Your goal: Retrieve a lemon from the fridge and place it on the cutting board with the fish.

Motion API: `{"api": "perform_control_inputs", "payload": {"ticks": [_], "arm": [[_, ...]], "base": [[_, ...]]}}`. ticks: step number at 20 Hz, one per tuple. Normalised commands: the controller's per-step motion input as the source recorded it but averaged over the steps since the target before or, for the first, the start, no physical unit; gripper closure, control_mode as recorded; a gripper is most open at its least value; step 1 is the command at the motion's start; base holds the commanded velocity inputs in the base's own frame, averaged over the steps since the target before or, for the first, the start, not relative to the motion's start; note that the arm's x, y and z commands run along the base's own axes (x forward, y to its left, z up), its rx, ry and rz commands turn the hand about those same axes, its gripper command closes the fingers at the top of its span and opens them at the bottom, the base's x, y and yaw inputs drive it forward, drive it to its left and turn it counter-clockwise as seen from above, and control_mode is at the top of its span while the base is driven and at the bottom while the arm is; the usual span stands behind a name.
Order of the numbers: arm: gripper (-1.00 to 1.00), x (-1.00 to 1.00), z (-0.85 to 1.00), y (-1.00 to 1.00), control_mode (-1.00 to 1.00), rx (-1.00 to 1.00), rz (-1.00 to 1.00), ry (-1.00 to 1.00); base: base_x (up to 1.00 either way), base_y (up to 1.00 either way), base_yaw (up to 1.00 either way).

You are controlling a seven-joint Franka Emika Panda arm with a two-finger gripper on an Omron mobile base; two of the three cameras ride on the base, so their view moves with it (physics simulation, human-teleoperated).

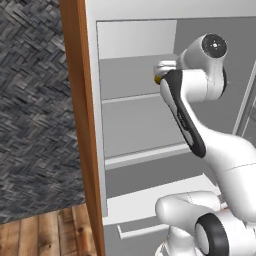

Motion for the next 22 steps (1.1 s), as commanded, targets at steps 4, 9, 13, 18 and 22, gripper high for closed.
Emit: {"api": "perform_control_inputs", "payload": {"ticks": [4, 9, 13, 18, 22], "arm": [[-1.00, 0.34, -0.20, 0.00, -1.00, 0.00, 0.00, 0.00], [-1.00, 0.31, -0.17, 0.00, -1.00, 0.00, 0.00, 0.00], [-1.00, 0.33, -0.04, 0.00, -1.00, 0.00, 0.00, 0.00], [-1.00, 0.32, 0.00, 0.00, -1.00, 0.00, 0.00, 0.01], [-1.00, 0.13, 0.00, 0.04, -1.00, 0.00, 0.00, 0.05]], "base": [[0.00, 0.00, 0.00], [0.00, 0.00, 0.00], [0.00, 0.00, 0.00], [0.00, 0.00, 0.00], [0.00, 0.00, 0.00]]}}
